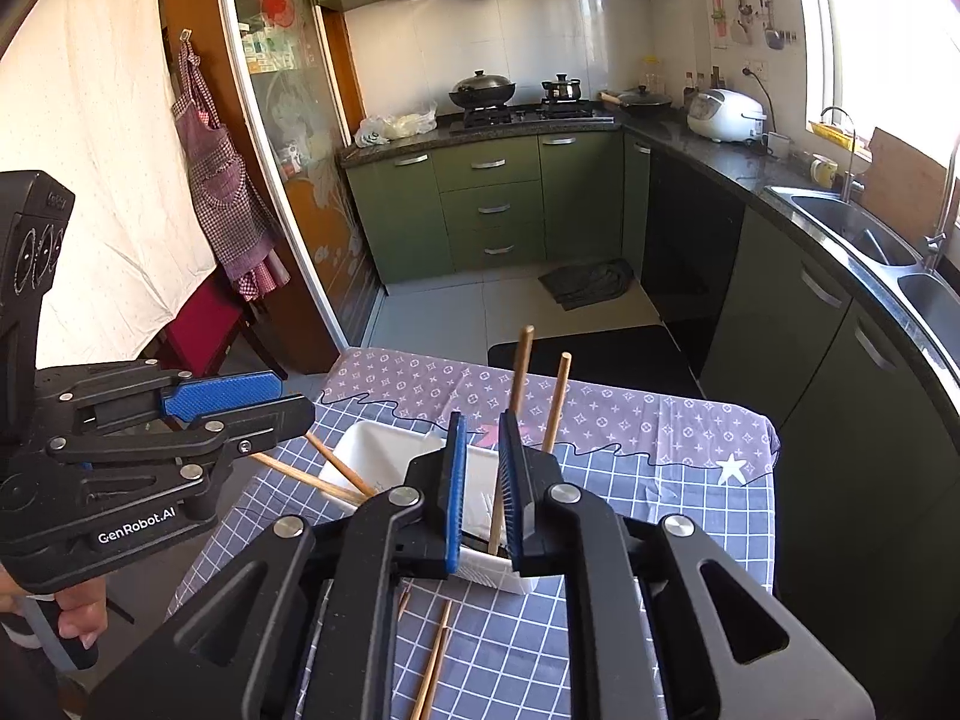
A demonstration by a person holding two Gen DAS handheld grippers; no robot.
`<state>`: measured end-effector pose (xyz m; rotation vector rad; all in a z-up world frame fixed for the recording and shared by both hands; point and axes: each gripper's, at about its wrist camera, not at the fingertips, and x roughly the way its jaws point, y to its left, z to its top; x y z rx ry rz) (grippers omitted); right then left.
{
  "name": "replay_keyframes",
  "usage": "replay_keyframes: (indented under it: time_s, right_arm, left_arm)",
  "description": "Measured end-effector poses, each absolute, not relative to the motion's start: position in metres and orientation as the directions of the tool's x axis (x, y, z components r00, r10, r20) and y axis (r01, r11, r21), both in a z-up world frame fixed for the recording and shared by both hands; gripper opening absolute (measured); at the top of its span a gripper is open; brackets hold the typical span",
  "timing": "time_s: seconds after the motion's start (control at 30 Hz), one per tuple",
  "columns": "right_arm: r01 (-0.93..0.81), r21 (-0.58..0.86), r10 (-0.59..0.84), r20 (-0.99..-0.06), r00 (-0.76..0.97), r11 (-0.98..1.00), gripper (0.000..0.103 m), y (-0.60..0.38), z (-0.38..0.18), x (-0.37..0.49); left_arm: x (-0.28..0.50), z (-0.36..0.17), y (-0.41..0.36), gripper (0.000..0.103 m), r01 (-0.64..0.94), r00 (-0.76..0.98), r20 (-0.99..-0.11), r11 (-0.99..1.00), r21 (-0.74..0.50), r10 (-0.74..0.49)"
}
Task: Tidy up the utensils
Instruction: 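Insert both held chopsticks into the white holder and open both tools, then grasp a wooden chopstick with the left tool while the right tool moves to the chopsticks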
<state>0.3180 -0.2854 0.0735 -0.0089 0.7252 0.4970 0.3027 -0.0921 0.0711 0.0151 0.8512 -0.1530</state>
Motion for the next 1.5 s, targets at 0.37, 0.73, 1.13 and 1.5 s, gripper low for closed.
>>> replay_keyframes:
  time_s: [0.37, 0.73, 1.13, 1.5]
  right_arm:
    - [-0.488, 0.168, 0.466, -0.661, 0.588, 0.856, 0.02, -0.309, 0.075, 0.245]
    - [-0.485, 0.203, 0.398, -0.851, 0.342, 0.851, 0.024, -0.312, -0.056, 0.214]
    - [-0.455, 0.278, 0.425, -0.866, 0.262, 0.846, 0.025, -0.319, -0.098, 0.212]
    - [-0.457, 0.296, 0.442, -0.861, 0.253, 0.839, 0.027, -0.32, -0.101, 0.209]
  left_arm:
    - [0.241, 0.07, -0.097, 0.03, 0.212, 0.572, -0.795, 0.973, -0.095, -0.202]
    - [0.229, -0.085, -0.095, 0.03, 0.131, 0.203, -0.966, 0.982, -0.137, -0.162]
    - [0.253, -0.139, -0.104, 0.013, 0.054, 0.079, -0.993, 0.995, -0.087, -0.091]
    - [0.269, -0.156, -0.123, 0.011, 0.039, 0.048, -0.998, 0.998, -0.047, -0.049]
